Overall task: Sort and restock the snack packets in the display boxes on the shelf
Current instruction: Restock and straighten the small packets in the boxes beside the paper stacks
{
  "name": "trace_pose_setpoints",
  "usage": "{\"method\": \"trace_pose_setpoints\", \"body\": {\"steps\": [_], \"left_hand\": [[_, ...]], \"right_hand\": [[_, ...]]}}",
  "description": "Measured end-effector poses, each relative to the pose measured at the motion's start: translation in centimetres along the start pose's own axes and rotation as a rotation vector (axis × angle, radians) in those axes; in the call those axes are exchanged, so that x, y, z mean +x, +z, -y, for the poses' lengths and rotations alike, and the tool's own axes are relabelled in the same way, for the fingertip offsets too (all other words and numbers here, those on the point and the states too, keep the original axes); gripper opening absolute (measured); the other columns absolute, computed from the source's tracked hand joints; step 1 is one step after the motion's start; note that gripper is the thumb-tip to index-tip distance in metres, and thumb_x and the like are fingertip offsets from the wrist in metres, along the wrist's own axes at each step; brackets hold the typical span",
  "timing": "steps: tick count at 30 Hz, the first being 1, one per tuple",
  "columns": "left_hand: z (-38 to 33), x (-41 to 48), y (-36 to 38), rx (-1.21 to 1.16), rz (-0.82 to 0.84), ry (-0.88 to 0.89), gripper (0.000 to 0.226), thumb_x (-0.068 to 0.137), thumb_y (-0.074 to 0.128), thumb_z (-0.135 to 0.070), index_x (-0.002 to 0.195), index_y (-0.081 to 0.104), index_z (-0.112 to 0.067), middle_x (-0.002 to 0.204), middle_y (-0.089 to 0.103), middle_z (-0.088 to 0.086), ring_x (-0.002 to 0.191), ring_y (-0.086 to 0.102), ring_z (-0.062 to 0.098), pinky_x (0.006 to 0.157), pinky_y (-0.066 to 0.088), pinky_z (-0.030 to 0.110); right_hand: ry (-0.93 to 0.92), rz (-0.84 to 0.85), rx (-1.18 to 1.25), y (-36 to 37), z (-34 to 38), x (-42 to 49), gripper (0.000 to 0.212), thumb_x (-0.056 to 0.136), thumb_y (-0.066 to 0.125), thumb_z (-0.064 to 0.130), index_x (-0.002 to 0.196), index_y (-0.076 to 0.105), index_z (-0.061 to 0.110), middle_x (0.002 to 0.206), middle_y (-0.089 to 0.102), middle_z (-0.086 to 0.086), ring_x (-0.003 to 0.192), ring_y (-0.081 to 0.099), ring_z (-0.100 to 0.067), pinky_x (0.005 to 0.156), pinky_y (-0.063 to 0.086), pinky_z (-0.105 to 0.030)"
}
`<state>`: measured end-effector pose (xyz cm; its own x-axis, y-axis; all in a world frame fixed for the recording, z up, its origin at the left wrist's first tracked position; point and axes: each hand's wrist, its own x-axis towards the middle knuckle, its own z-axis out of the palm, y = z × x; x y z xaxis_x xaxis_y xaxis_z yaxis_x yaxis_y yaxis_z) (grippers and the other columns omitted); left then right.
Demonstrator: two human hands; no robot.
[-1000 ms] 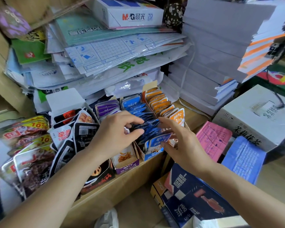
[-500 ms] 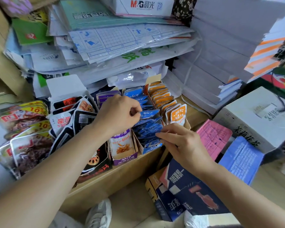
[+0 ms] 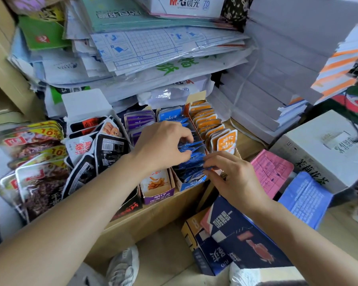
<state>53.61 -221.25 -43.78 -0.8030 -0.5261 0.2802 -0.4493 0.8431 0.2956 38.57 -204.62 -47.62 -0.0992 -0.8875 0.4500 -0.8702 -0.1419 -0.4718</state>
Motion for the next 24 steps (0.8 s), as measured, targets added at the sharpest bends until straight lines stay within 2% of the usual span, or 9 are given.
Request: {"method": "trace_pose_setpoints", "body": {"steps": [2, 5, 9, 12, 14, 17, 20, 22, 24], "left_hand": [[0.4, 0.1, -0.6, -0.018, 0.04, 0.005, 0.028, 0.081, 0.075, -0.032, 0.109, 0.074, -0.034, 0.086, 0.061, -0.016, 0.078, 0.059, 0.011, 0.069, 0.046, 0.029], [0.5, 0.0, -1.0, -0.045, -0.001, 0.055, 0.033, 0.083, 0.076, -0.022, 0.115, 0.072, -0.032, 0.095, 0.071, -0.012, 0.076, 0.056, 0.006, 0.074, 0.054, 0.032], [0.7, -0.4, -0.7, -0.006, -0.048, 0.147, 0.032, 0.085, 0.07, -0.013, 0.102, 0.058, -0.037, 0.105, 0.061, -0.02, 0.076, 0.058, 0.006, 0.058, 0.048, 0.029], [1.5, -0.4, -0.2, 0.047, -0.041, 0.242, 0.033, 0.085, 0.066, -0.006, 0.092, 0.068, -0.038, 0.124, 0.062, -0.018, 0.088, 0.059, 0.007, 0.053, 0.037, 0.024], [1.7, -0.3, 0.0, 0.066, -0.033, 0.26, 0.036, 0.087, 0.062, -0.01, 0.1, 0.076, -0.041, 0.128, 0.063, -0.015, 0.093, 0.054, 0.006, 0.055, 0.034, 0.023], [1.7, -0.2, -0.3, 0.028, -0.007, 0.236, 0.038, 0.086, 0.052, -0.023, 0.102, 0.076, -0.047, 0.13, 0.062, -0.017, 0.088, 0.04, -0.002, 0.052, 0.026, 0.02], [1.4, -0.2, -0.7, -0.014, 0.062, 0.239, 0.039, 0.086, 0.051, -0.026, 0.102, 0.075, -0.052, 0.135, 0.055, -0.021, 0.089, 0.04, -0.006, 0.051, 0.036, 0.024], [1.0, -0.3, -0.8, 0.017, 0.121, 0.233, 0.034, 0.086, 0.049, -0.036, 0.1, 0.075, -0.053, 0.138, 0.052, -0.023, 0.094, 0.034, -0.007, 0.054, 0.031, 0.025], [0.7, -0.4, -0.9, 0.073, 0.163, 0.213, 0.023, 0.087, 0.056, -0.052, 0.098, 0.076, -0.052, 0.141, 0.049, -0.023, 0.099, 0.031, -0.006, 0.06, 0.029, 0.027]], "right_hand": [[0.029, -0.002, 0.007, 0.0, -0.1, 0.1, 0.01, 0.09, 0.073, 0.008, 0.099, 0.073, 0.011, 0.112, 0.07, 0.0, 0.1, 0.068, -0.011, 0.081, 0.061, -0.031], [0.029, 0.036, -0.03, 0.0, -0.5, 0.5, 0.011, 0.091, 0.072, 0.012, 0.102, 0.075, 0.013, 0.116, 0.07, 0.0, 0.106, 0.068, -0.012, 0.083, 0.061, -0.034], [0.029, 0.114, -0.064, -0.2, -0.7, 0.4, 0.017, 0.093, 0.07, 0.014, 0.108, 0.076, 0.013, 0.122, 0.07, -0.001, 0.116, 0.065, -0.015, 0.09, 0.059, -0.039], [-0.012, 0.142, -0.075, -0.4, -0.6, 0.2, 0.021, 0.093, 0.069, 0.009, 0.113, 0.075, 0.01, 0.124, 0.069, -0.003, 0.117, 0.065, -0.016, 0.094, 0.057, -0.031], [-0.027, 0.157, -0.087, -0.5, -0.5, 0.1, 0.023, 0.093, 0.069, 0.008, 0.115, 0.074, 0.01, 0.126, 0.068, -0.003, 0.119, 0.064, -0.016, 0.096, 0.054, -0.026], [-0.008, 0.187, -0.101, -0.5, -0.5, -0.2, 0.027, 0.093, 0.069, 0.009, 0.119, 0.073, 0.011, 0.131, 0.066, -0.004, 0.123, 0.062, -0.017, 0.098, 0.051, -0.025], [-0.011, 0.224, -0.112, -0.5, -0.6, -0.4, 0.029, 0.092, 0.071, 0.009, 0.121, 0.071, 0.011, 0.134, 0.063, -0.003, 0.125, 0.06, -0.017, 0.097, 0.044, -0.016], [-0.007, 0.243, -0.112, -0.5, -0.7, -0.5, 0.031, 0.091, 0.071, 0.009, 0.123, 0.07, 0.012, 0.135, 0.062, -0.003, 0.126, 0.059, -0.017, 0.096, 0.042, -0.012], [0.001, 0.249, -0.108, -0.5, -0.8, -0.6, 0.032, 0.092, 0.071, 0.01, 0.124, 0.069, 0.013, 0.136, 0.06, -0.004, 0.127, 0.058, -0.018, 0.094, 0.042, -0.012]]}}
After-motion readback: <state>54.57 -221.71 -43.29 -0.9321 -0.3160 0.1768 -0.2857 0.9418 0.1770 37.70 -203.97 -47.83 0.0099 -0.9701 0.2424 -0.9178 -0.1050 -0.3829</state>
